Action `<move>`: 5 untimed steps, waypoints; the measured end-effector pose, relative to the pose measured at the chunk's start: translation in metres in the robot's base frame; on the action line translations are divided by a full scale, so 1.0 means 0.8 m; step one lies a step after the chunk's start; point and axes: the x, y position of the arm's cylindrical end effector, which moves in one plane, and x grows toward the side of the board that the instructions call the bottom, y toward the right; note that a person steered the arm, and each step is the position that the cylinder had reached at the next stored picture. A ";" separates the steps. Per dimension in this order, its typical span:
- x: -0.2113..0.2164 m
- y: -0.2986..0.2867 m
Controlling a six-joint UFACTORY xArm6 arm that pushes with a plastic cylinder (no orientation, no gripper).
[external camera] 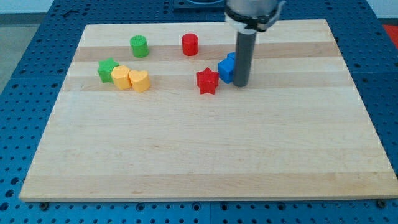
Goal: Push the red star to the left a bit
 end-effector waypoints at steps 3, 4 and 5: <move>-0.004 -0.082; -0.016 -0.082; -0.021 -0.096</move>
